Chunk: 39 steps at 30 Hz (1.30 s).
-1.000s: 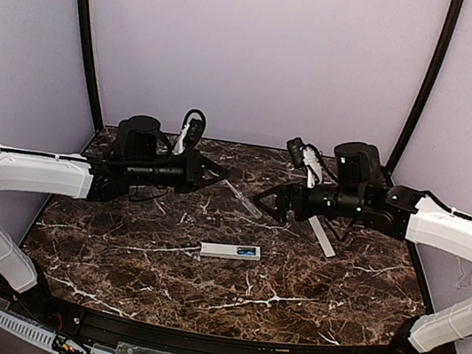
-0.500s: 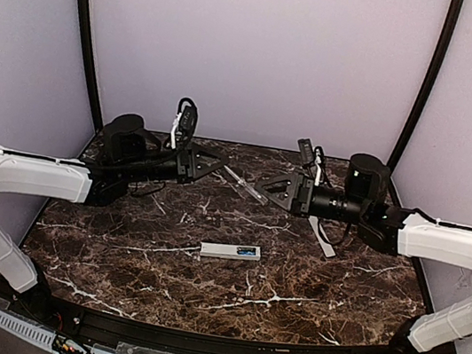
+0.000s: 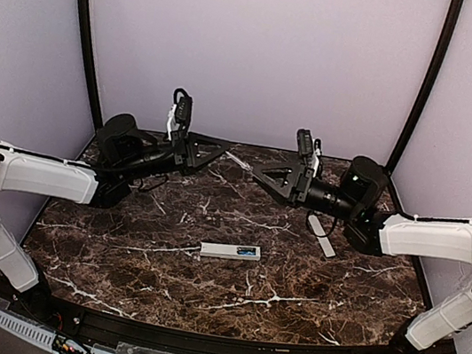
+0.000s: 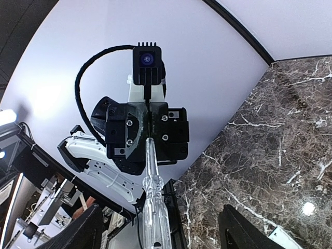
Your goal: Unload the batteries from the remote control
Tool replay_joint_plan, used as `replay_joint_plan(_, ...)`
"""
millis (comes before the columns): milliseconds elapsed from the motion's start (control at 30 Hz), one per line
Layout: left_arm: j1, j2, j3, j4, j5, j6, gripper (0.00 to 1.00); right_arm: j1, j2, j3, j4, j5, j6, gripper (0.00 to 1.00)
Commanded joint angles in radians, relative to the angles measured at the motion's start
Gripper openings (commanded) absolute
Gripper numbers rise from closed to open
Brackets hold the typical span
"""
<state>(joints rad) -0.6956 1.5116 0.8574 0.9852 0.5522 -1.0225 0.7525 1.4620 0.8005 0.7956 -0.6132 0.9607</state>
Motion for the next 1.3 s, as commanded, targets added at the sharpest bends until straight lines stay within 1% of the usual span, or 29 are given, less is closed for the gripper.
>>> replay_joint_plan(0,0.005,0.000,-0.002,0.081,-0.014,-0.025,0.00,-0.006,0.037,0.040,0.147,-0.017,0.064,0.73)
replay_joint_plan(167,0.005,-0.006,-0.002,0.076,-0.042,-0.016,0.00,-0.004,0.069,0.063,0.199,-0.021,0.109,0.62)
replay_joint_plan(300,0.005,-0.017,-0.021,0.074,-0.075,-0.002,0.00,-0.002,0.081,0.078,0.199,-0.011,0.115,0.53)
replay_joint_plan(567,0.005,-0.006,-0.020,0.079,-0.100,-0.005,0.00,0.007,0.104,0.100,0.206,-0.013,0.124,0.45)
replay_joint_plan(833,0.004,-0.018,-0.023,0.076,-0.135,0.012,0.00,0.006,0.099,0.118,0.175,-0.005,0.103,0.42)
replay_joint_plan(933,0.004,-0.023,-0.024,0.067,-0.143,0.023,0.00,0.007,0.091,0.122,0.139,0.002,0.084,0.41)
replay_joint_plan(1267,0.000,-0.019,-0.014,0.066,-0.152,0.038,0.00,0.007,0.098,0.150,0.084,0.010,0.053,0.42)
